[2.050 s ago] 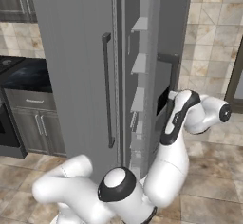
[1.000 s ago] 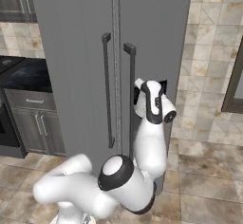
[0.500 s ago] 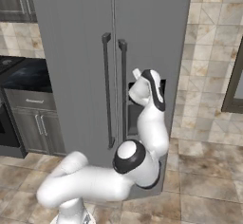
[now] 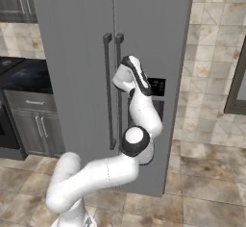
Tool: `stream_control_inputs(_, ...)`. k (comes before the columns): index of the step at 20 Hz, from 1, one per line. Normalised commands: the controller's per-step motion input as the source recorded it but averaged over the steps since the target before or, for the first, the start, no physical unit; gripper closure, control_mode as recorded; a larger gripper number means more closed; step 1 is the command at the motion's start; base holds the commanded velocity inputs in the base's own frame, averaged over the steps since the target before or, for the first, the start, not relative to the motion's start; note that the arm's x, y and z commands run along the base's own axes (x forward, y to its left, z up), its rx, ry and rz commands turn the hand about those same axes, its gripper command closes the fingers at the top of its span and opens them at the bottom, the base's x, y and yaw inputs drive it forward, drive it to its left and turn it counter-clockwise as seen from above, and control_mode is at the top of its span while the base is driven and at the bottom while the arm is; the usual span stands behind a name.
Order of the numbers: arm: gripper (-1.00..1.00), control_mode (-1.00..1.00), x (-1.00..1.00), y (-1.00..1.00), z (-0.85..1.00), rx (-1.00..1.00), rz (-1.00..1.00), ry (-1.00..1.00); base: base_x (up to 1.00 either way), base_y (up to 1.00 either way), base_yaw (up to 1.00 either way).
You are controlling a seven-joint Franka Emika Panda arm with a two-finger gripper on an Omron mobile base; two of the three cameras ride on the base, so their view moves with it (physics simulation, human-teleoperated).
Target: Pick up the frozen fish from the freezer, place it on any shelf in the fridge, and close the fridge and freezer doors when done.
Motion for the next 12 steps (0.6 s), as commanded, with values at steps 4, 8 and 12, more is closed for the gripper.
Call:
stream_control_inputs(4, -1.00, -1.00, 0.78, 0.00, 0.14, 0.01, 0.00, 0.20, 0.00, 0.00, 0.00)
stream_control_inputs(8, -1.00, -1.00, 0.11, 0.00, 0.00, 0.00, 0.00, 0.04, 0.00, 0.00, 0.00)
stream_control_inputs(12, -1.00, -1.00, 0.00, 0.00, 0.00, 0.00, 0.00, 0.00, 0.00, 0.00, 0.00)
